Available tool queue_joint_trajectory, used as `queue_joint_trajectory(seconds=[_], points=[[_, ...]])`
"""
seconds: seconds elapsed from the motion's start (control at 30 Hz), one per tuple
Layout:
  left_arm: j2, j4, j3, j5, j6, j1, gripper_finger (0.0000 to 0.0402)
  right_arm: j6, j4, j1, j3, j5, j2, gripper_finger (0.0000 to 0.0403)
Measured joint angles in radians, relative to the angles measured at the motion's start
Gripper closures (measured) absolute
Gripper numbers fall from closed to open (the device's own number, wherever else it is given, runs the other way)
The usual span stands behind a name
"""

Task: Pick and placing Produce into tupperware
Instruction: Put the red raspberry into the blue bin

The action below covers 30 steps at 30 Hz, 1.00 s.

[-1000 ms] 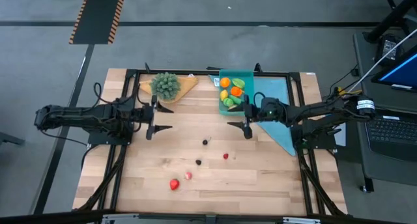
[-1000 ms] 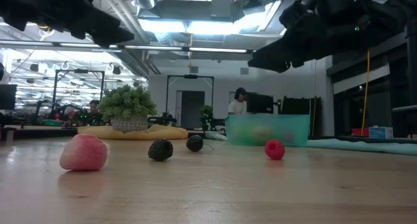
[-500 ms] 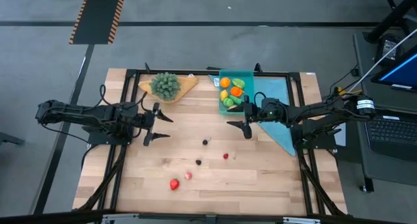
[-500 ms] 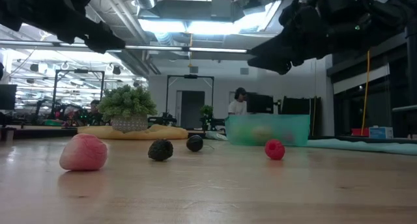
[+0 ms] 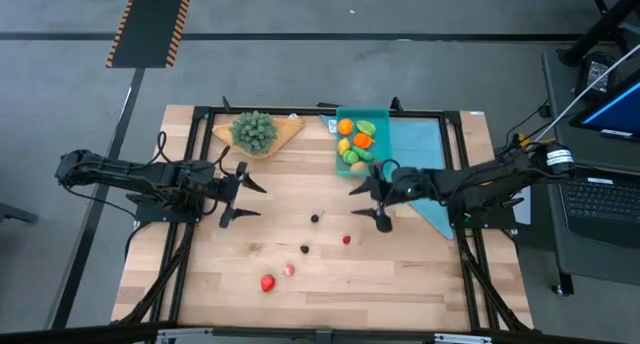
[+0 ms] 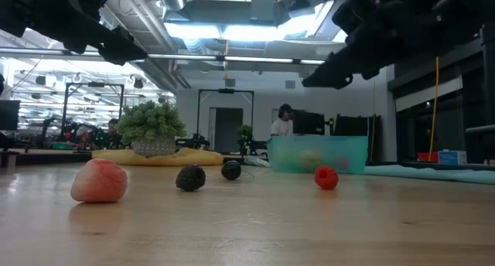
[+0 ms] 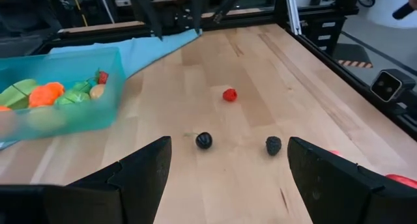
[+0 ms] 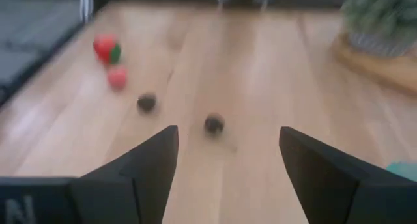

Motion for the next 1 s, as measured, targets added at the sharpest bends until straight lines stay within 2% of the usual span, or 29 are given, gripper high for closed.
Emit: queue_joint_trajectory(seconds=[0.17,0.4,0.7,0.83,1.0], points=[[0.0,0.0,0.0,0.0,0.0,-0.018,0.0104,0.013,-0.191,0.112,0.081,0.131,0.006,0.0136],[0.0,-0.001,0.0,0.0,0.001,-0.024,0.0104,0.08,-0.187,0.179,0.1,0.173,0.044,0.0136],[0.0,-0.007,0.0,0.0,0.0,-0.023,0.0104,0.107,-0.14,0.179,0.099,0.172,0.202,0.0136],[0.0,-0.007,0.0,0.0,0.0,-0.023,0.0104,0.158,-0.126,0.181,0.099,0.105,0.252,0.0136],[0.0,-0.008,0.0,0.0,0.001,-0.023,0.0104,0.181,-0.091,0.207,0.099,0.089,0.311,0.0136]])
